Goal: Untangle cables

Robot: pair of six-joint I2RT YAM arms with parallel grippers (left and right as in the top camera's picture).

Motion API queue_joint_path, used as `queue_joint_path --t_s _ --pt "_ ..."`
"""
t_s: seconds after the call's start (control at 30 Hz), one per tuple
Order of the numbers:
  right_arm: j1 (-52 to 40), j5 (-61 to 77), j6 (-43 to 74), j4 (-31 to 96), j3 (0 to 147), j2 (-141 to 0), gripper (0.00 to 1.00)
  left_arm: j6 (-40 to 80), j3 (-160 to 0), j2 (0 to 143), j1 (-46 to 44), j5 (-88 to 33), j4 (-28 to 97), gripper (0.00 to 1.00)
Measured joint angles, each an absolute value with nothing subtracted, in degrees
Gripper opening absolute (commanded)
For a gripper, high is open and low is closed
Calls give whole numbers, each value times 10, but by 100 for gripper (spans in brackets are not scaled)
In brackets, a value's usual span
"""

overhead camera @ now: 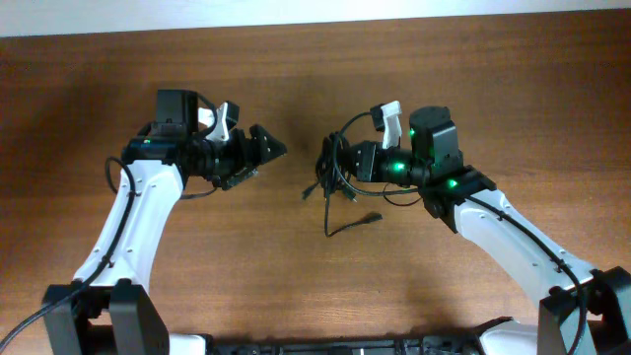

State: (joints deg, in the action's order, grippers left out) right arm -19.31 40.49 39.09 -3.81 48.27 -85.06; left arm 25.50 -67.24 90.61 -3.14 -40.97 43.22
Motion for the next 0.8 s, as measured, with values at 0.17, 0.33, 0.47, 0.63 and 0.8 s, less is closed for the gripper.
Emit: queue_joint_path --t_s 0.17,0.33,0.47,0.63,0.8 --pt "-193 403 443 -56 483 -851 4 290 -664 906 -46 -423 439 79" --pt "-193 430 468 -110 482 -851 4 353 -608 906 -47 -432 395 87" --pt "-193 443 485 -112 482 -851 4 412 -550 906 -47 -480 296 100" --pt "-193 447 495 -112 482 -851 4 498 -509 906 -52 -519 203 79" --pt "-193 449 496 -112 482 -851 4 596 -486 906 -89 -528 126 64"
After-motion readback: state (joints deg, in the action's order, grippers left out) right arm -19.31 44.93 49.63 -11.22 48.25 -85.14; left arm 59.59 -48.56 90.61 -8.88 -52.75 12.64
